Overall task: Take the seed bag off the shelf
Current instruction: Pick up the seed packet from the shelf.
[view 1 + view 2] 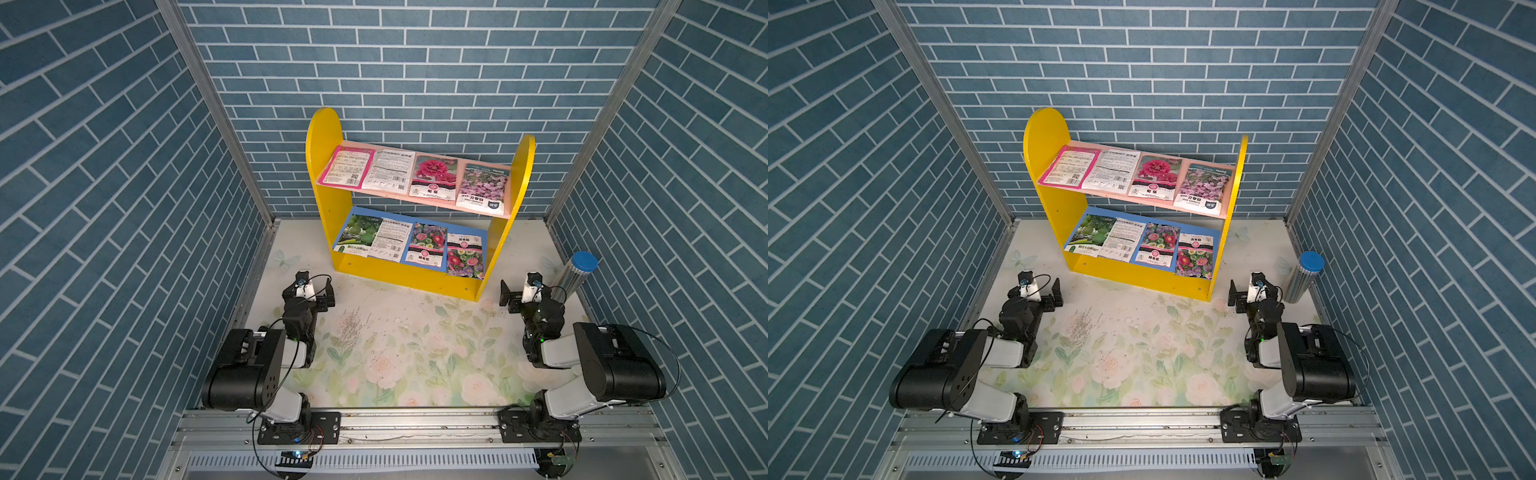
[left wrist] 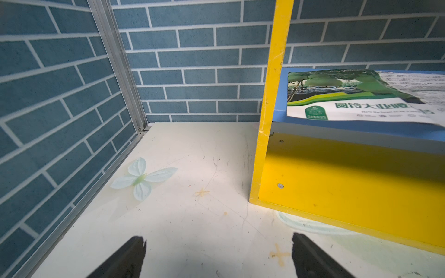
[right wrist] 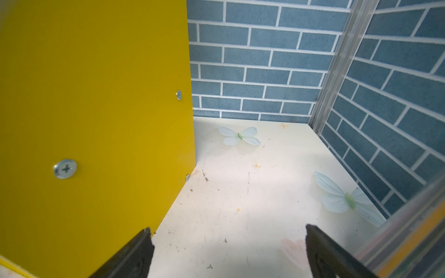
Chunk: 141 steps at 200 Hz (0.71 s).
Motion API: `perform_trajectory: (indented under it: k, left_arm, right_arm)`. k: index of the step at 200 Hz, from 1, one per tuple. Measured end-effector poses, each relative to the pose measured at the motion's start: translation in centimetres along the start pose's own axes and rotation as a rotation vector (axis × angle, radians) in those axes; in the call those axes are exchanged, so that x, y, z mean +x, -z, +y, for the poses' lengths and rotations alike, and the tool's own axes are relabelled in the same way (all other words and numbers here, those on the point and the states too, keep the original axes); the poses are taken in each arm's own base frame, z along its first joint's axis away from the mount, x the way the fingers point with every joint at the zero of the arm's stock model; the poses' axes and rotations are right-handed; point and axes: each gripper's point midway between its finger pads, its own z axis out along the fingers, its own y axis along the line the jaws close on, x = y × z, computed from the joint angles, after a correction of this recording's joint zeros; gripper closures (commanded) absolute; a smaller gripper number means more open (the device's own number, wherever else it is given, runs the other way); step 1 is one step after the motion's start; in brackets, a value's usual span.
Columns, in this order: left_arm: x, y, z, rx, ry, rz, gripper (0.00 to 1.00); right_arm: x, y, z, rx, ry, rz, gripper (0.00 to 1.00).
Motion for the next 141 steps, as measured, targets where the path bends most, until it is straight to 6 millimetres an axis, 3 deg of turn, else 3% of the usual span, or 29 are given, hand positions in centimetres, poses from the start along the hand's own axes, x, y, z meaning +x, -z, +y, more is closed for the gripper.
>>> perform_trajectory:
  k: [43,66,111,141]
  left_arm:
    - [-0.2,-0.6,-0.1,0.002,-0.005,0.027,0.00]
    - [-3.1,-1.8,-0.7,0.003,-0.014,0.001,0.00]
    - [-8.4,-0.2,-2.2,0.019,0.004,-0.083,0.00]
    - [-13.3,1.1,-6.0,0.101,0.010,-0.132,0.00]
  right_arm:
    - [0.0,0.0,0.0,0.000,0.000,-0.001,0.00]
    - [-1.0,0.5,-0.3,0.022,0.002,-0.018,0.00]
    - [-7.2,2.6,0.0,0.064,0.014,-0.124,0.00]
    - [-11.6,4.4,1.1,0.066,-0.002,-0.172,0.00]
